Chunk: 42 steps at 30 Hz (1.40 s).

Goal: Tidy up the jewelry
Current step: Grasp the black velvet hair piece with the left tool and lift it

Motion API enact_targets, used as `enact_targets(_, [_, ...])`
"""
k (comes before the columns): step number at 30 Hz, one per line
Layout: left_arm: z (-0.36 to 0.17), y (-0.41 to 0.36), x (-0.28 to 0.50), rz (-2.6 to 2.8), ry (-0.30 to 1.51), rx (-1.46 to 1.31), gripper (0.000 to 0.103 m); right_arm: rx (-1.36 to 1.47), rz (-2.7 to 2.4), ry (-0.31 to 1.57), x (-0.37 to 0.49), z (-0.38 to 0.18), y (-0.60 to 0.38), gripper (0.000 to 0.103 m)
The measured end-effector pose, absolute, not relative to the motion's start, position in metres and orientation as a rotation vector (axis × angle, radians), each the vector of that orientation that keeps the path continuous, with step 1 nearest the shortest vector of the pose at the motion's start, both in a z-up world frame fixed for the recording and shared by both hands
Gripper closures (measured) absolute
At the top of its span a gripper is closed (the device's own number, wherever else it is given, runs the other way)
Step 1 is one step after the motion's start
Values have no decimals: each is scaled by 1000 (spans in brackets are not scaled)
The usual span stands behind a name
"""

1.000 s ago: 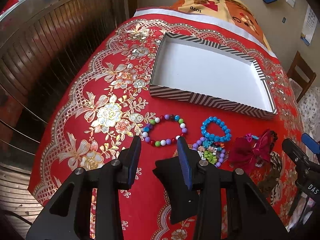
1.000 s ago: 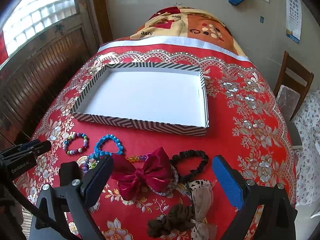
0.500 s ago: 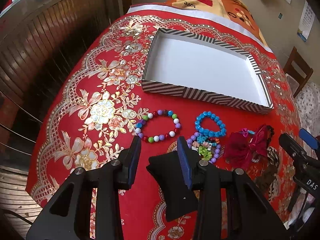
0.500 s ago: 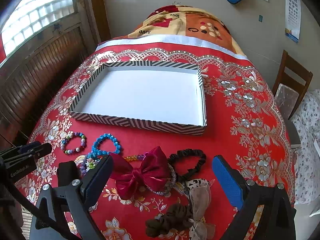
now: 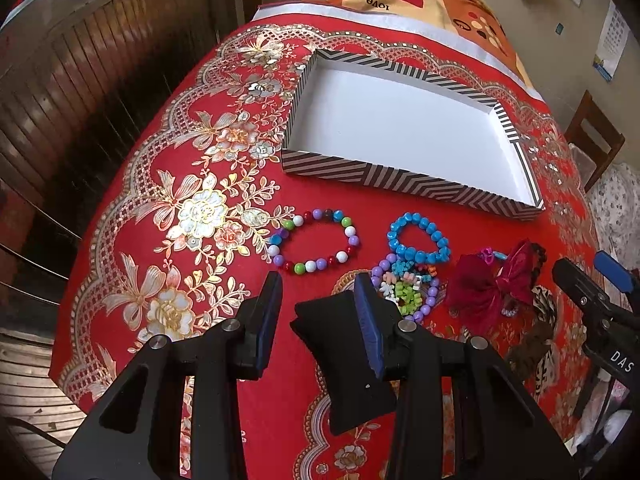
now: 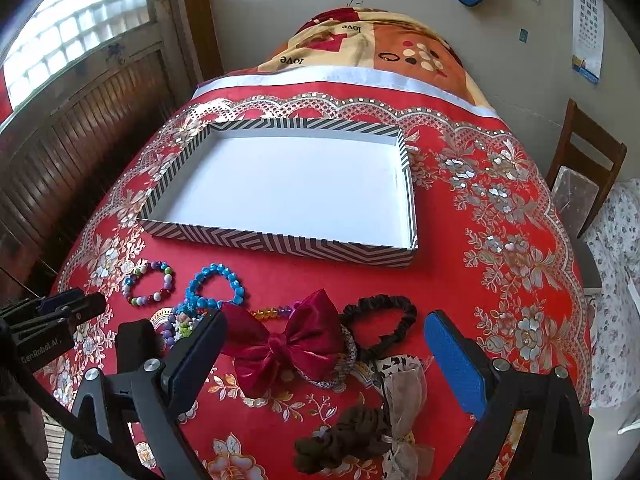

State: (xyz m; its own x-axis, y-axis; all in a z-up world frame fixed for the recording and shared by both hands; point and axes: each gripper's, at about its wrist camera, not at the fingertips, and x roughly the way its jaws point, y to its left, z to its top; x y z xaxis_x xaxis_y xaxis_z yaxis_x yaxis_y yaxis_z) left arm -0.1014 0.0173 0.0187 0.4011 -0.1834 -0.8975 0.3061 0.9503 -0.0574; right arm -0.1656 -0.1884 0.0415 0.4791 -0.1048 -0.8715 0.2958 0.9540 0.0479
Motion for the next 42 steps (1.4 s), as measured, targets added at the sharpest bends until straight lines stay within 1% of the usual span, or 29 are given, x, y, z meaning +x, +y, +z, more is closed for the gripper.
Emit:
enact_targets(23, [10, 20, -102, -317, 1162, 104, 67, 206, -244, 1065, -166, 37, -189, 5])
enact_targets(39, [-25, 24, -111, -367, 1326, 62, 67, 204, -184, 1109, -177, 21, -220, 5])
enact_targets(40, [-29, 24, -111, -364, 1336, 61, 67, 204, -171, 1116, -177, 19, -220, 6])
enact_targets(41, [-33, 22, -111, -359, 1345, 61, 67, 203, -160, 1123, -177, 17, -220, 12])
enact_targets(42, [-35, 21, -110, -354, 1349, 60, 67, 211, -143, 1132, -176, 15, -219, 15])
